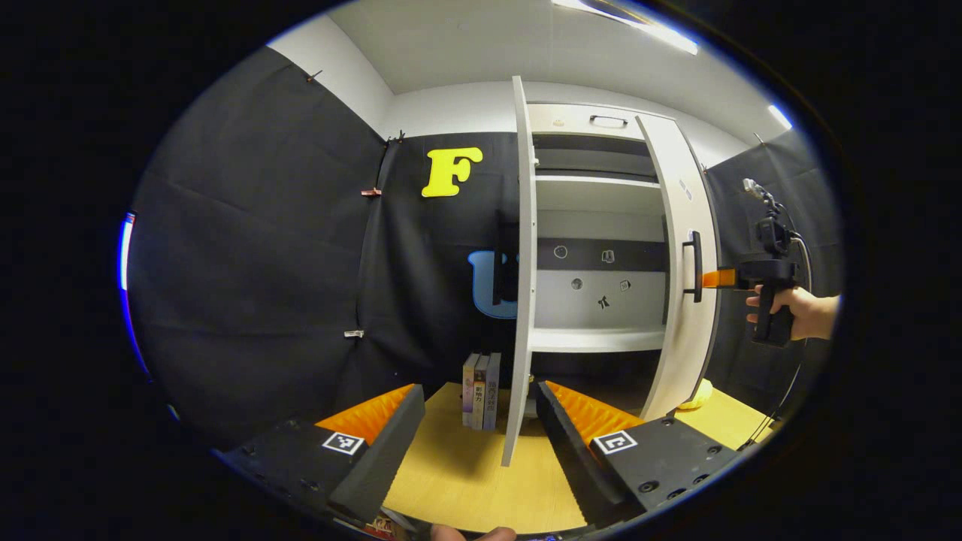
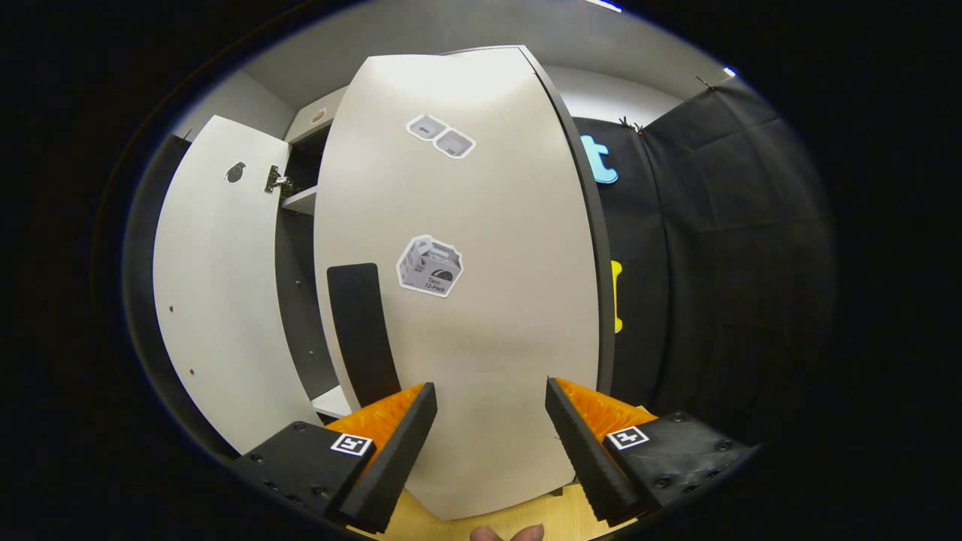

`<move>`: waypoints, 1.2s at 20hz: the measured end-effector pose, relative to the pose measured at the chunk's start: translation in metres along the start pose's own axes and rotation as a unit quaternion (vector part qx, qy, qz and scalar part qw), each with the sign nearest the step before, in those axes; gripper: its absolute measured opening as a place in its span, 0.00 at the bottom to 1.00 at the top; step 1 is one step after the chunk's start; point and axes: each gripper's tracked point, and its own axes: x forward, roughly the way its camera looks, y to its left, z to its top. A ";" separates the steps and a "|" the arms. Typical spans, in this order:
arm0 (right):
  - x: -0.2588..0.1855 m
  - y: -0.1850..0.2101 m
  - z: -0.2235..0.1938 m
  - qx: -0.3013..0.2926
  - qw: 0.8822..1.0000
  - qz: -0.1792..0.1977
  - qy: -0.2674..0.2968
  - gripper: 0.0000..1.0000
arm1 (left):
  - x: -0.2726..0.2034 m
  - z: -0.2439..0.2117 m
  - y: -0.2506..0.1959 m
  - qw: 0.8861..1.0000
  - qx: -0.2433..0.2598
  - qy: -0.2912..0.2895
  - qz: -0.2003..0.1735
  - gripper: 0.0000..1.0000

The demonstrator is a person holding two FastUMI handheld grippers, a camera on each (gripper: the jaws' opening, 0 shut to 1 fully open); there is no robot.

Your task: Grasp the bottle in the cabinet with the left hand and place it on the coaster, then close the right door with the right hand and the left door with the left hand.

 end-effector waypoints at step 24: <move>-0.150 -0.063 0.030 -0.081 0.993 -0.079 -0.021 0.97 | 0.012 0.009 -0.019 0.998 0.019 -0.004 -0.052 0.93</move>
